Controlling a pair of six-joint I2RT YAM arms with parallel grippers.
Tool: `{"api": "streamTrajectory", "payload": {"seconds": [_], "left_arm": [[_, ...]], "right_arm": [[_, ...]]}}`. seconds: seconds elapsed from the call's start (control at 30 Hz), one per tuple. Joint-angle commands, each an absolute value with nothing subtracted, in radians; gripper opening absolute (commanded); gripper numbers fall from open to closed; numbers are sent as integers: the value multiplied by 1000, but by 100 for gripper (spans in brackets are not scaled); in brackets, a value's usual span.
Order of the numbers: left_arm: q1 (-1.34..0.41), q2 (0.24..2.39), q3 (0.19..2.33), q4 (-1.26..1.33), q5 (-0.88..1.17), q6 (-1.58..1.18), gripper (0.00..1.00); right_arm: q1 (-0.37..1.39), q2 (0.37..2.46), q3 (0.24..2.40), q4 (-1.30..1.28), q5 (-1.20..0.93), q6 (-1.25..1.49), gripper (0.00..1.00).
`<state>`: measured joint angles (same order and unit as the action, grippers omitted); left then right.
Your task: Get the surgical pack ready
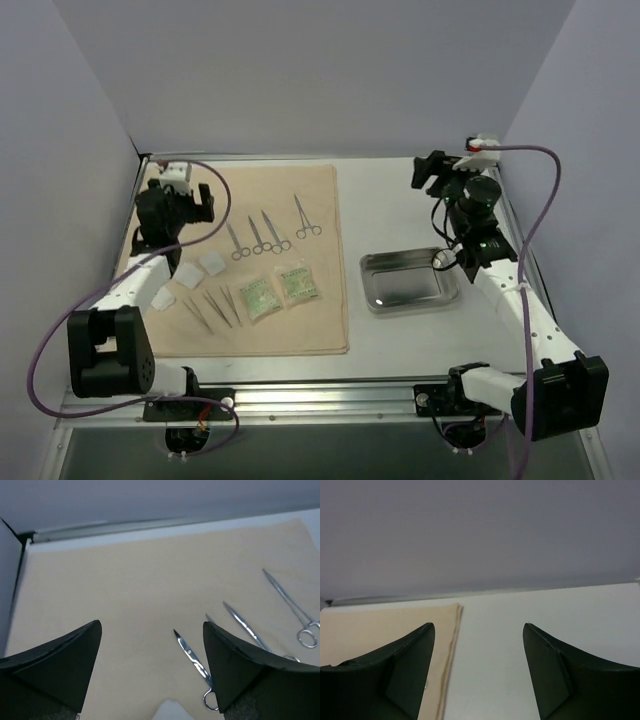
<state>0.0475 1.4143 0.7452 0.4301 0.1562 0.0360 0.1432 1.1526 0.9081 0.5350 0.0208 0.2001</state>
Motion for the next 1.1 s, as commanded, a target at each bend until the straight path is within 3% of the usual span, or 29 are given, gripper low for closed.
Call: {"api": "streamTrajectory", "payload": {"seconds": [0.0, 0.1, 0.23, 0.33, 0.4, 0.43, 0.5, 1.07], "left_arm": [[58, 1345, 1026, -31, 262, 100, 90], [77, 1339, 1207, -437, 310, 170, 87], [126, 1302, 1315, -739, 330, 277, 87], [227, 1298, 1315, -891, 386, 351, 88], [314, 1308, 1290, -954, 405, 399, 88], [339, 1319, 1282, -969, 402, 413, 88], [388, 1330, 1253, -989, 396, 440, 86], [400, 1276, 1163, -914, 331, 433, 84]], "right_arm": [[297, 1209, 1001, 155, -28, 254, 66], [461, 1284, 1060, 55, -17, 336, 65], [671, 1408, 1120, 21, -14, 396, 65], [725, 1534, 1153, 22, -46, 399, 64], [745, 1644, 1207, 6, -98, 391, 53], [747, 1684, 1227, -21, -121, 377, 44], [747, 1777, 1273, -32, -194, 367, 40], [741, 1994, 1295, -11, -344, 350, 37]]}}
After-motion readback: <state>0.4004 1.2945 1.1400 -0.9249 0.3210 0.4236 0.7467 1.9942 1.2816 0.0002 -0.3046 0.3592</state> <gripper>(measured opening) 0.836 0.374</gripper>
